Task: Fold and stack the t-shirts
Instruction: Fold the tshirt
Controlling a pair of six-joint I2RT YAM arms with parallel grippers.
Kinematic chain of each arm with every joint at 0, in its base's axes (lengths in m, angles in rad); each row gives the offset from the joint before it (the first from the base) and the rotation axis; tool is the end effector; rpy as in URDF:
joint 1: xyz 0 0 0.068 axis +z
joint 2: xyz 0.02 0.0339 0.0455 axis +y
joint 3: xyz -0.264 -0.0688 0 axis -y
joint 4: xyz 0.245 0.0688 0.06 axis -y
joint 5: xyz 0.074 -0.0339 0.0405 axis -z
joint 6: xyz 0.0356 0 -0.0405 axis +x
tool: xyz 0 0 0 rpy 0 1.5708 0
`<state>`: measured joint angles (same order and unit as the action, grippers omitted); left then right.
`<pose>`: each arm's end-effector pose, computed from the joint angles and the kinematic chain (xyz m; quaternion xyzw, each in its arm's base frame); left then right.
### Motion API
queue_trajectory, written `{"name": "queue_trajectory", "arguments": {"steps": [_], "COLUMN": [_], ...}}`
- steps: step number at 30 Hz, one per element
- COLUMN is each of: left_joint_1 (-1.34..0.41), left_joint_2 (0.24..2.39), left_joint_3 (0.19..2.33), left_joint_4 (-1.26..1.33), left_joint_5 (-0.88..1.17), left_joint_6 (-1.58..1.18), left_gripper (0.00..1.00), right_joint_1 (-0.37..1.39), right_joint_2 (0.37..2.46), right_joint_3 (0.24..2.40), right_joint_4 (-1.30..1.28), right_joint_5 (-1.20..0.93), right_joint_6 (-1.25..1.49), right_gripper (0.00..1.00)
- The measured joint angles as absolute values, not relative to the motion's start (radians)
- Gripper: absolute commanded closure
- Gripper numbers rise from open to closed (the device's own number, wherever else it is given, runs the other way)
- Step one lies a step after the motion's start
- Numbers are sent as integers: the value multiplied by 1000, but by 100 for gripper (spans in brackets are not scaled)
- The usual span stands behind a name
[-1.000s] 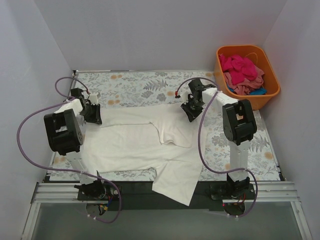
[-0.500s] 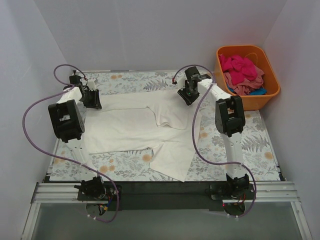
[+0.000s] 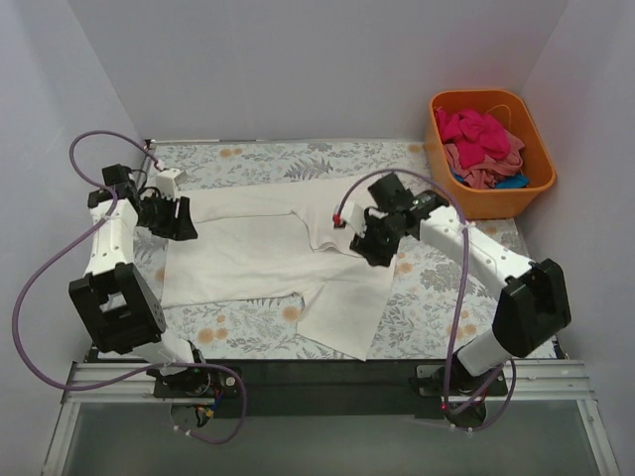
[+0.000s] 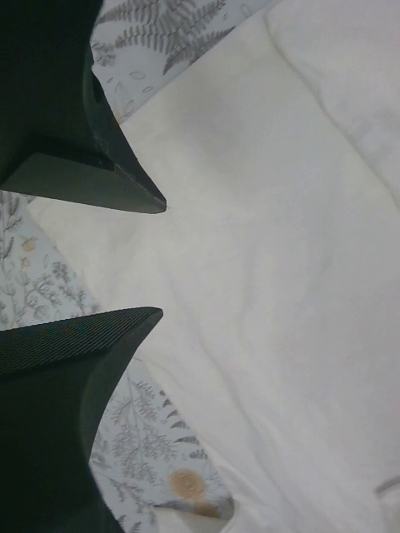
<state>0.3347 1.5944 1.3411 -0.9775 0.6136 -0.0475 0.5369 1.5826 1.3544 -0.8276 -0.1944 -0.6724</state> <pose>0.3022 0.0834 0.2769 -0.1283 0.9322 -0.2715 0.2022 0.2792 0.1742 0.2857 -0.5675 0.7778 0.0765 0.2592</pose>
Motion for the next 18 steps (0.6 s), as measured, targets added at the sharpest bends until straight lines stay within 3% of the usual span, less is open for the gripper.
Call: {"name": "queue_trajectory", "arguments": {"steps": [7, 18], "left_joint_1": [384, 387], "left_joint_2": [1517, 1470], "left_joint_3": [1196, 1126], "left_joint_4": [-1083, -1085], "left_joint_5": [640, 631], "left_joint_6": [17, 16], "left_gripper": [52, 52], "right_joint_1": [728, 791], "right_joint_2": [1526, 1532], "right_joint_3": [963, 899], "right_joint_4": [-839, -683], "right_joint_5": [-162, -53], "right_joint_6": [-602, -499], "right_gripper": [45, 47]}}
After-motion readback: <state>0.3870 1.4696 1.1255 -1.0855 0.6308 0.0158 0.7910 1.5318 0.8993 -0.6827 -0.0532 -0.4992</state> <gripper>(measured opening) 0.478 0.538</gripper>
